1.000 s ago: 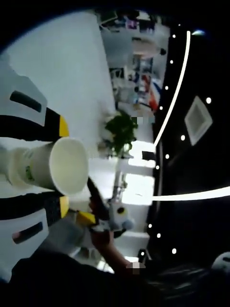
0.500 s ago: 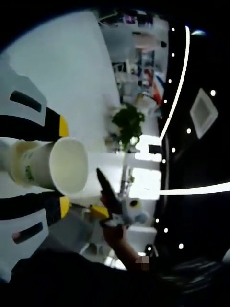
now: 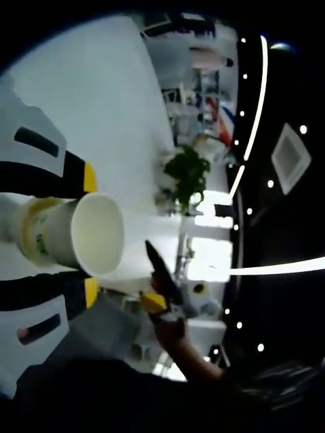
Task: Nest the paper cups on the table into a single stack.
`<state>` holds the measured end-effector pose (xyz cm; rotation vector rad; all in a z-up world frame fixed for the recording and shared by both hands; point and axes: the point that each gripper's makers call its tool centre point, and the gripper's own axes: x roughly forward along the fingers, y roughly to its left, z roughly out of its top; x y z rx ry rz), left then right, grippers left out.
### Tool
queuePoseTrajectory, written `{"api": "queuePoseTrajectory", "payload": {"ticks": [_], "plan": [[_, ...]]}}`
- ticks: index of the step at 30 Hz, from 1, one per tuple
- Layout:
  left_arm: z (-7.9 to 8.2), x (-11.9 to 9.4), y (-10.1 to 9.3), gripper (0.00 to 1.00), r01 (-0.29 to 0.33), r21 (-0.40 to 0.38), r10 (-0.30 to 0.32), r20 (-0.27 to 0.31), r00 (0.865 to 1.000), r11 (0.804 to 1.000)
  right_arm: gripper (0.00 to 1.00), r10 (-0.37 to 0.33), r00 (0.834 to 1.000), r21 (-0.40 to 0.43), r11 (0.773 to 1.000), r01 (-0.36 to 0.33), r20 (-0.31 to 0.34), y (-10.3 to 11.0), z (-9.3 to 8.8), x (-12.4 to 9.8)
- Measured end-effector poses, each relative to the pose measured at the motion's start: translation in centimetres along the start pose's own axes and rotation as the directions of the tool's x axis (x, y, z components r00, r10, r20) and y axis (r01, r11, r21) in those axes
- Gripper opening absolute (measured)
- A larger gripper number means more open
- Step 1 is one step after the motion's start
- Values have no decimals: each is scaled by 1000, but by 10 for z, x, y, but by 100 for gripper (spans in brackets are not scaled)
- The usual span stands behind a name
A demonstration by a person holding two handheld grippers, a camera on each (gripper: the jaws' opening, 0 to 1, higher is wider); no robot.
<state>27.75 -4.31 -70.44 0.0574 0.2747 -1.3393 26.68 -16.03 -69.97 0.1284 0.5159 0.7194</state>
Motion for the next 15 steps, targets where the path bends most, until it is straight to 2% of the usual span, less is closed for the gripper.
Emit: {"api": "queuePoseTrajectory", "payload": {"ticks": [15], "plan": [[-17, 2, -1, 44, -1, -22, 0, -35, 999, 1000, 88, -9, 1000, 6, 1000, 9, -2, -5, -1, -1]]}}
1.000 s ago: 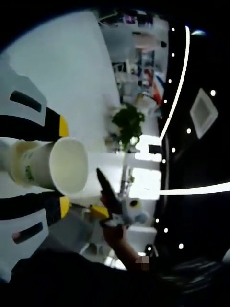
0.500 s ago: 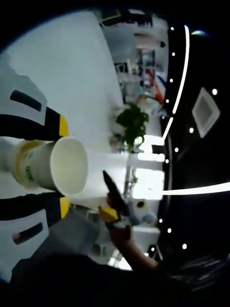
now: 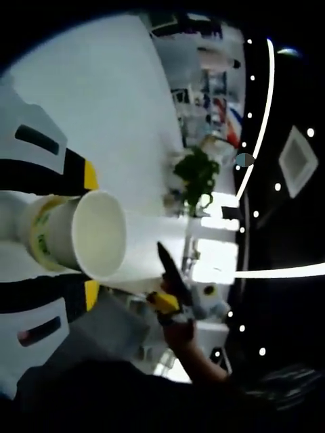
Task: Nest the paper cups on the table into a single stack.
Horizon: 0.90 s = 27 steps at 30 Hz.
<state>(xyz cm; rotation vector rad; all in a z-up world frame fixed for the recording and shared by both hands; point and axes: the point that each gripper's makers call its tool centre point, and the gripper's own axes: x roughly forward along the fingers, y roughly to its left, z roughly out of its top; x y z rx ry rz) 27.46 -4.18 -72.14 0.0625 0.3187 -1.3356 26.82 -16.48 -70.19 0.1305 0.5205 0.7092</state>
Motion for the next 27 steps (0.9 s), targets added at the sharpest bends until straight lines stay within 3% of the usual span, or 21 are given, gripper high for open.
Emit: {"api": "queuePoseTrajectory", "payload": {"ticks": [17, 27], "plan": [[-16, 0, -4, 47, -2, 36, 4, -69, 998, 999, 88, -5, 1000, 4, 1000, 5, 2, -1, -1, -4], [-16, -7, -4, 47, -22, 37, 24, -64, 998, 999, 88, -2, 1000, 2, 1000, 2, 10, 4, 0, -4]]}}
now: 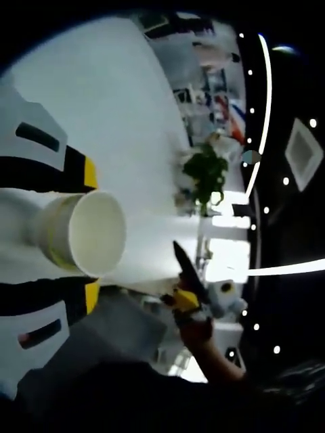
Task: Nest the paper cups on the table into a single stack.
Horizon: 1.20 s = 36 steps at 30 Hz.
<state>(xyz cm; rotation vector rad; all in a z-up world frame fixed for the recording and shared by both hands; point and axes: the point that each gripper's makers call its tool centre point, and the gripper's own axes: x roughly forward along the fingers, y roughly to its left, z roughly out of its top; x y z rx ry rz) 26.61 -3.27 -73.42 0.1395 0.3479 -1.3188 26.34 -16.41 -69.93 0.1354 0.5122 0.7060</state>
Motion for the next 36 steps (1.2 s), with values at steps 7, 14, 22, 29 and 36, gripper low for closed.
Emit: {"api": "queuePoseTrajectory", "payload": {"ticks": [7, 14, 22, 29, 36], "plan": [[-2, -5, -1, 48, -15, -11, 15, 2, 1000, 1000, 88, 1, 1000, -4, 1000, -1, 5, 2, 2, -1], [-1, -7, -3, 49, -22, -12, 23, 7, 1000, 1000, 88, 0, 1000, -4, 1000, 0, 6, 2, -2, -3], [5, -11, 4, 50, -40, -19, 40, 12, 999, 999, 88, 9, 1000, -7, 1000, -9, 6, 6, -2, -2], [14, -24, 13, 49, -71, -21, 72, 45, 996, 997, 88, 7, 1000, -36, 999, -7, -5, 2, -1, -1], [15, -33, 21, 49, -89, -22, 90, 46, 995, 996, 88, 9, 1000, -41, 999, -10, -17, -2, -5, 2]]}}
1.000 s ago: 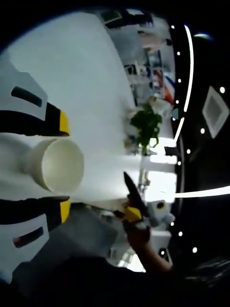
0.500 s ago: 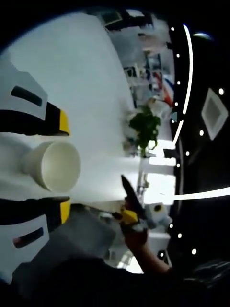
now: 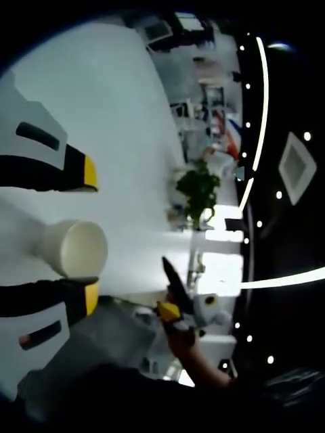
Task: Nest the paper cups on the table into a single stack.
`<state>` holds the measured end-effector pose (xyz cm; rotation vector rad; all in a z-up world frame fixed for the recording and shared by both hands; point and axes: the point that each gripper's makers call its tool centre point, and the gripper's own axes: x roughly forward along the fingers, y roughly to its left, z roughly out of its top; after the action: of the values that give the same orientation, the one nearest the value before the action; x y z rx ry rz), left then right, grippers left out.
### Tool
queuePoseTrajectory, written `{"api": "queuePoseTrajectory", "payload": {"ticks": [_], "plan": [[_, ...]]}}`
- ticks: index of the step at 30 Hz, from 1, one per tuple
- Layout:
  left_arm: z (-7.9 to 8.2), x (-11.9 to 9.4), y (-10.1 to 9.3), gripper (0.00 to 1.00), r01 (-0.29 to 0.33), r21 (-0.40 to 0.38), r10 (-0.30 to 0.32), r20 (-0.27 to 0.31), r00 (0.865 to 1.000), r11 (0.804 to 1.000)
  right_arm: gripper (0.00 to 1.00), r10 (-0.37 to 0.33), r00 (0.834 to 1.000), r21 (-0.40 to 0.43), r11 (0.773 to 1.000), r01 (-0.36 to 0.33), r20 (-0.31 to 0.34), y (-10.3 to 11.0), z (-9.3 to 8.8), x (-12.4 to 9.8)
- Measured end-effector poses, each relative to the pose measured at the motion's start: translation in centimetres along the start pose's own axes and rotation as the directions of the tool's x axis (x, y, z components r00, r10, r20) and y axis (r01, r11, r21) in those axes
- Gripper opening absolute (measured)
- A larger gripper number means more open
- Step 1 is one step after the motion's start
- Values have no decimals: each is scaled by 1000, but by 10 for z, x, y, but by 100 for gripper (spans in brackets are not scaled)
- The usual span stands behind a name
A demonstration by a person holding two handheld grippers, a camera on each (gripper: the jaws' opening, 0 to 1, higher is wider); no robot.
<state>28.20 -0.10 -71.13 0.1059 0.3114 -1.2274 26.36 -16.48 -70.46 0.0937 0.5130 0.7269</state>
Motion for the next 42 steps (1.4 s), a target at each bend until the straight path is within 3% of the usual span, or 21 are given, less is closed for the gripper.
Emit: {"api": "queuePoseTrajectory", "payload": {"ticks": [8, 21, 27, 32, 42], "plan": [[-3, -9, 11, 55, -42, -12, 42, 9, 999, 999, 92, 13, 999, -46, 999, -14, -36, 4, -9, 3], [-17, -31, 21, 71, -110, -47, 110, -7, 994, 993, 100, 9, 998, -27, 1000, -11, -70, 0, -23, 8], [-26, -36, 15, 79, -109, -49, 107, -32, 994, 993, 100, 4, 997, -34, 999, -7, -79, -1, -26, 7], [-30, -37, 12, 96, -118, -43, 116, -36, 993, 992, 100, 4, 996, -40, 999, -8, -89, -1, -28, 6], [-37, -37, 3, 99, -104, -31, 102, -53, 993, 994, 100, 10, 994, -87, 996, -20, -111, 3, -32, 8]]}}
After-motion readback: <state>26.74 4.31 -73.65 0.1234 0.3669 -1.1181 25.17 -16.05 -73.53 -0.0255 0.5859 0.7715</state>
